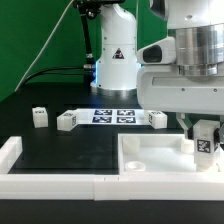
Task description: Assemble one leg
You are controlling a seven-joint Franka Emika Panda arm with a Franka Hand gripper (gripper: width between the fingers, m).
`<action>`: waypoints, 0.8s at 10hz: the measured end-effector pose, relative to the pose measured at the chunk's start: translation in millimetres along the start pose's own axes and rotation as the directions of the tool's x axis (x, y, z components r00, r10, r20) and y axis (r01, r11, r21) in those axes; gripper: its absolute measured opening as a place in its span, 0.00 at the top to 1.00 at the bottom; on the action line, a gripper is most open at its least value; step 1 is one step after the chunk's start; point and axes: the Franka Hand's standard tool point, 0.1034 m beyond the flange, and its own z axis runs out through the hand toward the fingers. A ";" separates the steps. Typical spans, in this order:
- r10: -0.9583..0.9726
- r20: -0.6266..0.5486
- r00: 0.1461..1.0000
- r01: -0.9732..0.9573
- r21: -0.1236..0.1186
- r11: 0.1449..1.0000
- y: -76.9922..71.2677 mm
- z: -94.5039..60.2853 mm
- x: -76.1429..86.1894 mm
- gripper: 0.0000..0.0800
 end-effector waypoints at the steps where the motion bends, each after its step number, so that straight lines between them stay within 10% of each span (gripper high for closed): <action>1: 0.173 -0.008 0.985 -0.173 0.001 0.985 -0.4 0.4 0.1 0.64; 6: 0.474 0.000 0.881 -0.474 0.003 0.881 0.0 0.8 -0.5 0.64; 8: 0.407 0.001 0.913 -0.407 0.004 0.913 -0.9 1.2 -1.6 0.49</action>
Offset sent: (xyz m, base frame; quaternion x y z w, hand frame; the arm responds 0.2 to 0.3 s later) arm 0.0052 -0.0014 0.0003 0.0055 -0.0147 0.2408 0.9704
